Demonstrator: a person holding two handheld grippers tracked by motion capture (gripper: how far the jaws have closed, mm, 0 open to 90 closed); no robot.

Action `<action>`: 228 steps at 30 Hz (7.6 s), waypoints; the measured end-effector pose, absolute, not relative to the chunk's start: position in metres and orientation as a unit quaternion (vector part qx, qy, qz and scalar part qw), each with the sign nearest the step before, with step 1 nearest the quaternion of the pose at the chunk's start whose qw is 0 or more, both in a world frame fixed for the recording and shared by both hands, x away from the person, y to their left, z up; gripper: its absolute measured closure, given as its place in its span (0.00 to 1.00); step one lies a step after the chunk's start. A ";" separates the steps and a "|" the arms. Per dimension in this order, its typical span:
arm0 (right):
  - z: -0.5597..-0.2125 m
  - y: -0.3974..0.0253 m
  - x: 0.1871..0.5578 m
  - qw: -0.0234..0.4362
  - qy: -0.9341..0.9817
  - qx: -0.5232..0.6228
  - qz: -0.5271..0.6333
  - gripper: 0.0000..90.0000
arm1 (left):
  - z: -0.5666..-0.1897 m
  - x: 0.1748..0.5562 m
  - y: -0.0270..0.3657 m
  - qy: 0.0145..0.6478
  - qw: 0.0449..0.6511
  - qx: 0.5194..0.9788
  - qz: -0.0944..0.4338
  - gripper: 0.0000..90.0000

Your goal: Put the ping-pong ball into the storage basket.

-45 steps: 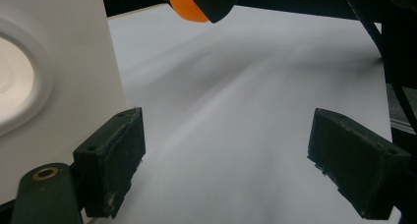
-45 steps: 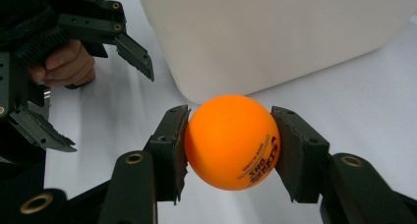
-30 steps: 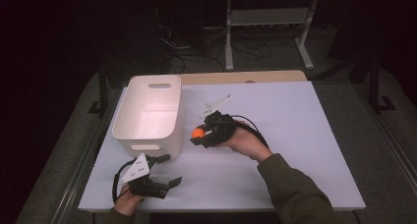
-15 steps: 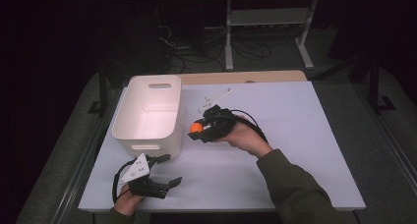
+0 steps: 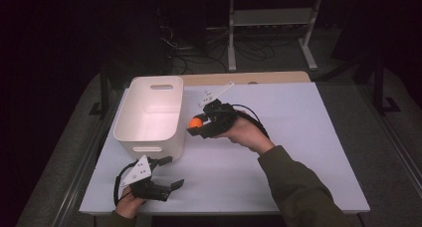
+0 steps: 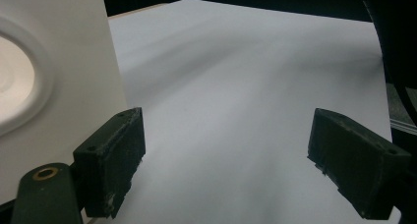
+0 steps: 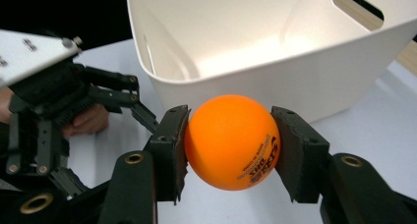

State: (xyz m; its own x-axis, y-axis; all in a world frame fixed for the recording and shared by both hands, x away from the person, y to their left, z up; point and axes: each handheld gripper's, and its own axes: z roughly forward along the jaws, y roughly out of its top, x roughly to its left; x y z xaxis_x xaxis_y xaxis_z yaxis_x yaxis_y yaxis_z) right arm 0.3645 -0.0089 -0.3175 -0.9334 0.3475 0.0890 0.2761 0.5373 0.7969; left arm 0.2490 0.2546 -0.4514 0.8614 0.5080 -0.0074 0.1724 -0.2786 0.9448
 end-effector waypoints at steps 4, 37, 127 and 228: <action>-0.311 -0.007 0.365 0.040 0.873 0.175 0.453 0.55 | -0.452 0.249 0.255 0.217 0.561 0.785 0.149 0.16; -0.296 0.027 0.379 0.032 0.866 0.168 0.470 0.55 | -0.451 0.249 0.255 0.218 0.562 0.784 0.150 0.16; -0.342 -0.026 0.375 0.082 0.844 0.237 0.473 0.11 | -0.452 0.248 0.254 0.219 0.560 0.785 0.149 0.16; -0.437 -0.191 0.283 0.165 0.783 0.380 0.464 0.00 | -0.452 0.248 0.254 0.219 0.561 0.785 0.150 0.16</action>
State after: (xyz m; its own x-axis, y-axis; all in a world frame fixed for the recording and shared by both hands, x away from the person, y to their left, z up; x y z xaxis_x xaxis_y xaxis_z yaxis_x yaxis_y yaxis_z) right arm 0.2831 -0.1912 -0.4372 -0.6572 0.7478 0.0943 0.4418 0.2808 0.8521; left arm 0.2479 0.2541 -0.4516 0.8595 0.5110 -0.0103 0.1753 -0.2758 0.9451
